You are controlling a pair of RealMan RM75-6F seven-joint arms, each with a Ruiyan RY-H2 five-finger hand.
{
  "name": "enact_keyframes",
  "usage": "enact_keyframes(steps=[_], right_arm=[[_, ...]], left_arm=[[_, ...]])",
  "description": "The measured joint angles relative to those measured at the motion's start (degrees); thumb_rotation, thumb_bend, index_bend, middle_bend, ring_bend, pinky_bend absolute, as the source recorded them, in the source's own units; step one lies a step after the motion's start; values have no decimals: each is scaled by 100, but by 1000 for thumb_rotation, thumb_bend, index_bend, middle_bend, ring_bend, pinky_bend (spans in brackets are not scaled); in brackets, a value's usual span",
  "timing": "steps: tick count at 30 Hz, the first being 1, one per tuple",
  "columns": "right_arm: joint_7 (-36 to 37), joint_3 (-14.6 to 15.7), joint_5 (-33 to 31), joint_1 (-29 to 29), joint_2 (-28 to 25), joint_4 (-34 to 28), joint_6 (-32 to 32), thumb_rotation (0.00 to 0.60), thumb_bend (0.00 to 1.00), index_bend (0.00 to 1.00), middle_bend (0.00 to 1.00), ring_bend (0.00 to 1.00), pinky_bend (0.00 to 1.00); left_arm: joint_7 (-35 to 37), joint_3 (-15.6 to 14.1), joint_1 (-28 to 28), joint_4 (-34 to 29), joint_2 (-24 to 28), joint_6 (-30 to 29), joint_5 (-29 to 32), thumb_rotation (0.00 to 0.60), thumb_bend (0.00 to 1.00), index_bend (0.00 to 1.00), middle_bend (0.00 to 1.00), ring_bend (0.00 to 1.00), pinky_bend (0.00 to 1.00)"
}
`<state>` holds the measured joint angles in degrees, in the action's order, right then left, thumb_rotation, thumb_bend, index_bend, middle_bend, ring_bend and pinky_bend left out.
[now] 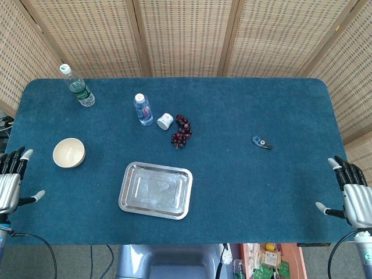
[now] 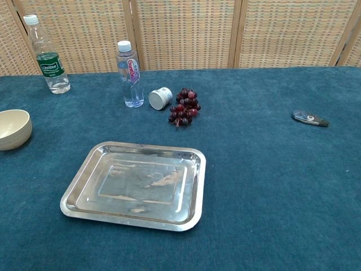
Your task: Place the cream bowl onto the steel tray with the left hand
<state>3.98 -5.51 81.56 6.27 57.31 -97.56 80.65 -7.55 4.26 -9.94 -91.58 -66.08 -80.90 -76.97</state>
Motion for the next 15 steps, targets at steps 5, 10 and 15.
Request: enact_keyframes(steps=[5,10,15], right_arm=[[50,-25,-9,-19,-6,16,59,600,0,7,0,0,0],[99,-37,-12,-17,-27,-1,54,600,0,7,0,0,0],[79,-35,-37,6,-19,7,-5,600,0,7,0,0,0]], left_arm=[[16,26,-7,73,-30,62,46,600,0,0,0,0,0],[-66,53,-114,213,-109,306,142,600,0,8,0,0,0],[-131,133,-415,728,-449,881,350,600,0,198,0,0,0]])
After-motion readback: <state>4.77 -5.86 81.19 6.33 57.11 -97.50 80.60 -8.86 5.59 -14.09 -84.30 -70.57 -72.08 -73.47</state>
